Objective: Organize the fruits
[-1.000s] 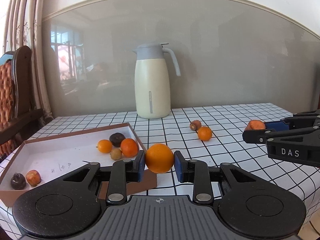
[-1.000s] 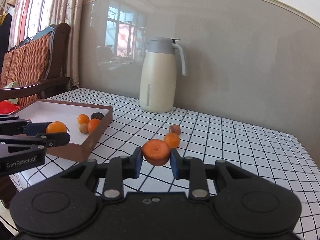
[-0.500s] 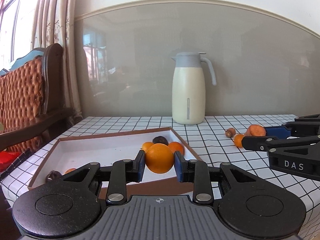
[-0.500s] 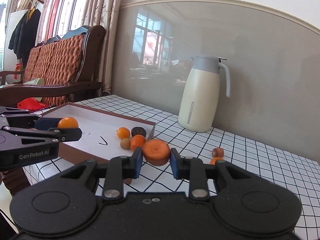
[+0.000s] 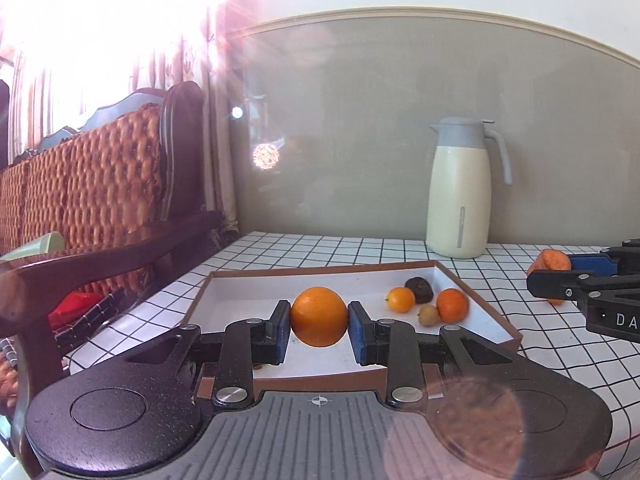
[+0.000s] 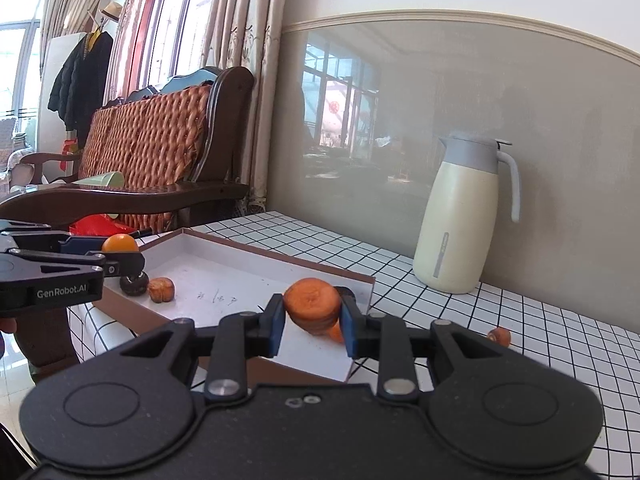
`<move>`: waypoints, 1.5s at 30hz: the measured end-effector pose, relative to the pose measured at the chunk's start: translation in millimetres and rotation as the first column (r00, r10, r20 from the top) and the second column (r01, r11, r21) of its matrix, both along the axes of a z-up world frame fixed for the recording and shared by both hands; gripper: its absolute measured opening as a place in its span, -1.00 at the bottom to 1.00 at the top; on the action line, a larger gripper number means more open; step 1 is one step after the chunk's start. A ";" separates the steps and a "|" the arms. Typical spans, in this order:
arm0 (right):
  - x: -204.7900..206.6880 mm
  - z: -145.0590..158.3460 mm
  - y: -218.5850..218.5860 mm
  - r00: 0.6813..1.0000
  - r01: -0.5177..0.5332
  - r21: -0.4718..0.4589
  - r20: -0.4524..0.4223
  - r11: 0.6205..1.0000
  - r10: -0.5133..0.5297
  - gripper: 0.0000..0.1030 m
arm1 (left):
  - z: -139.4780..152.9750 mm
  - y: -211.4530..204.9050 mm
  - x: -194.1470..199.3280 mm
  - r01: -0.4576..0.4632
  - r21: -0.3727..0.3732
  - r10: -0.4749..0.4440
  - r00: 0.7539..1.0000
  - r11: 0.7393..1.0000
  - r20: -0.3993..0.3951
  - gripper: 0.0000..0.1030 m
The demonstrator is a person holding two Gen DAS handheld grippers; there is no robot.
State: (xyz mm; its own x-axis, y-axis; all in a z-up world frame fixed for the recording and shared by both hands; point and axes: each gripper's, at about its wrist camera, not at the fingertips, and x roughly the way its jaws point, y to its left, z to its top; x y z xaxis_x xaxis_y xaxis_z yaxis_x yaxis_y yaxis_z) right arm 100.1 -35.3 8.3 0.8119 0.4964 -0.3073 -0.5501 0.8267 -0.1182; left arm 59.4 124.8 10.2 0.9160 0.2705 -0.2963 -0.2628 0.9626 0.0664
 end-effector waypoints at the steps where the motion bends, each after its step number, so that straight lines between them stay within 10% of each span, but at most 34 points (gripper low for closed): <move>1: 0.6 0.3 3.5 1.000 -0.006 0.000 0.001 1.000 0.006 -0.60 | 0.2 4.2 -0.5 -0.007 0.000 0.007 1.000 1.000 0.002 -0.40; 29: 83.2 15.1 39.2 0.998 0.069 0.050 0.007 0.996 -0.070 -0.60 | 10.1 90.8 68.9 -0.155 -0.069 0.159 0.986 0.985 0.057 -0.40; 45: 131.9 -1.6 56.3 0.992 0.087 0.028 -0.093 0.996 -0.085 -0.59 | -4.2 113.7 120.1 -0.155 -0.081 0.151 0.987 0.985 -0.052 -0.40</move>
